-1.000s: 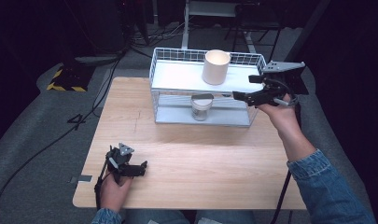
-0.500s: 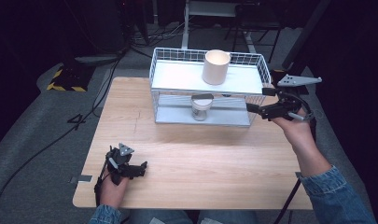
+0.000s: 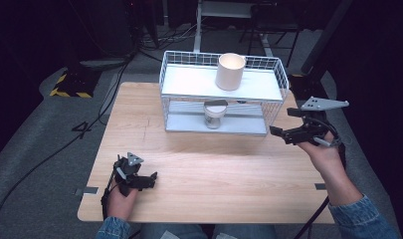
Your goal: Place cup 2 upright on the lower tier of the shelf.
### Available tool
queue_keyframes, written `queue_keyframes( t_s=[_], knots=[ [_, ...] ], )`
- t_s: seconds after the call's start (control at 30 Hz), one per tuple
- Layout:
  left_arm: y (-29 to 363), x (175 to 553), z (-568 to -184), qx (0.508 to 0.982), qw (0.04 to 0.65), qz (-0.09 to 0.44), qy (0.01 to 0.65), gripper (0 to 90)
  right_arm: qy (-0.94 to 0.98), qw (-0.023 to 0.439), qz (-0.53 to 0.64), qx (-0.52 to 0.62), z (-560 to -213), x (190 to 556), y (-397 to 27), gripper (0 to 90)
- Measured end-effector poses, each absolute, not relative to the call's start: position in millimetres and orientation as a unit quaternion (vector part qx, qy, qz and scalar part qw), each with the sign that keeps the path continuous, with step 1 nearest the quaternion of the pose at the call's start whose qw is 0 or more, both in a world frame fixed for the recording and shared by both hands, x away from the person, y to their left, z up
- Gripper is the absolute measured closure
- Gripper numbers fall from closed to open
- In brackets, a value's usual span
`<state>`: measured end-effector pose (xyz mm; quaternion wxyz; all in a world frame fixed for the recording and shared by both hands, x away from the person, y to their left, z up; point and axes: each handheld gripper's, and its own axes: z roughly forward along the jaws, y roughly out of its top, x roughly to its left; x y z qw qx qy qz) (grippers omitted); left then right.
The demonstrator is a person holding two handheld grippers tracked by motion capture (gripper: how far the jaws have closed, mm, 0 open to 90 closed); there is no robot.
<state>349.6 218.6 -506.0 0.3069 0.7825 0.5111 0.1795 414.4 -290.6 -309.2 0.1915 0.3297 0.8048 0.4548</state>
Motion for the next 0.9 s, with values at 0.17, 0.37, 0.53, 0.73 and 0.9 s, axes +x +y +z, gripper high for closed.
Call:
queue_keyframes(
  t_s=[0.17, 0.37, 0.53, 0.73, 0.9],
  knots=[
    [218.6, 350.0, -506.0, 0.783, 0.307, 0.181, 0.509, 0.4, 0.806, 0.192, 0.446, 0.339, -320.6, 407.2, -296.4, 2.8],
    [218.6, 350.1, -506.0, 0.783, 0.307, 0.182, 0.509, 0.4, 0.818, 0.200, 0.416, 0.343, -338.9, 399.7, -300.0, 10.3],
    [218.6, 350.0, -506.0, 0.783, 0.307, 0.182, 0.509, 0.4, 0.807, 0.191, 0.431, 0.356, -359.7, 392.9, -301.1, 10.9],
    [218.6, 350.1, -506.0, 0.783, 0.307, 0.182, 0.509, 0.4, 0.802, 0.189, 0.427, 0.373, -387.2, 387.6, -300.5, 10.9],
    [218.6, 350.1, -506.0, 0.783, 0.307, 0.182, 0.509, 0.4, 0.798, 0.189, 0.428, 0.380, -405.8, 382.1, -298.3, 10.9]
  ],
)
